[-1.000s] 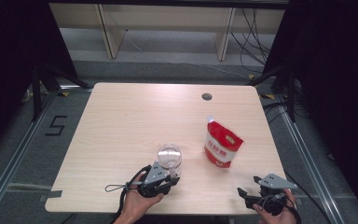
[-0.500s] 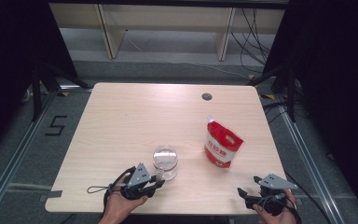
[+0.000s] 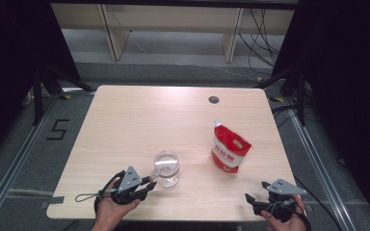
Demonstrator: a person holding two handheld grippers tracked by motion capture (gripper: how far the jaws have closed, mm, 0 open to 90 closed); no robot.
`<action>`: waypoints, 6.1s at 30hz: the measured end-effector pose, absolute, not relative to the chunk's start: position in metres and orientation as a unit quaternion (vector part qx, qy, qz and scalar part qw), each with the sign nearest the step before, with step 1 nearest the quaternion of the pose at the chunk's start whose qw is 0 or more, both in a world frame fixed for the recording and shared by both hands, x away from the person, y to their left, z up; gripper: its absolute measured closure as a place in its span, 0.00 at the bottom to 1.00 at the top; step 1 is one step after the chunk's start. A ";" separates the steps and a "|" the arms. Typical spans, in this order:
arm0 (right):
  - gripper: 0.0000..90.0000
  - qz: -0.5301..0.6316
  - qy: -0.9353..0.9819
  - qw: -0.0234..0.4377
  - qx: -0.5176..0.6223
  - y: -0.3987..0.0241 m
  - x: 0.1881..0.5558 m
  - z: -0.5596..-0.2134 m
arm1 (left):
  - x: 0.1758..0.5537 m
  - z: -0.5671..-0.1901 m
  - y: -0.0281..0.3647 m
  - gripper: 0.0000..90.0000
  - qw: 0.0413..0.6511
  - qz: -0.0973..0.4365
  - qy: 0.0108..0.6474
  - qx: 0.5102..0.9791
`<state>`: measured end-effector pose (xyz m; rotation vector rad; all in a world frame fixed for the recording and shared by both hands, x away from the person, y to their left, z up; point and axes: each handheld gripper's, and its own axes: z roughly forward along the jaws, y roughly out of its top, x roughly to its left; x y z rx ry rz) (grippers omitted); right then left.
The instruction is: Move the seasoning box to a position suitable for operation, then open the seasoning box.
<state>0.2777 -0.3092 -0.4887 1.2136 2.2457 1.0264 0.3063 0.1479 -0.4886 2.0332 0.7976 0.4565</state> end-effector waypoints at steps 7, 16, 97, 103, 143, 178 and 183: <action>0.27 0.365 0.797 0.199 0.438 -0.307 0.275 -0.487 | 0.315 -0.488 0.161 0.81 0.419 0.217 0.338 0.814; 0.27 0.361 0.806 0.190 0.429 -0.305 0.276 -0.486 | 0.323 -0.489 0.168 0.83 0.417 0.224 0.353 0.807; 0.27 0.364 0.817 0.172 0.412 -0.302 0.281 -0.489 | 0.290 -0.462 0.122 0.45 0.490 0.142 0.283 0.812; 0.27 0.362 0.812 0.186 0.420 -0.302 0.280 -0.489 | 0.291 -0.456 0.126 0.59 0.501 0.137 0.278 0.808; 0.30 0.359 0.814 0.187 0.416 -0.298 0.278 -0.490 | 0.310 -0.442 0.102 0.97 0.502 0.156 0.255 0.812; 0.60 0.424 0.821 0.197 0.328 -0.273 0.271 -0.481 | 0.308 -0.444 0.102 0.98 0.503 0.164 0.251 0.811; 0.68 0.434 0.817 0.197 0.326 -0.269 0.269 -0.478 | 0.308 -0.444 0.103 0.98 0.502 0.164 0.249 0.812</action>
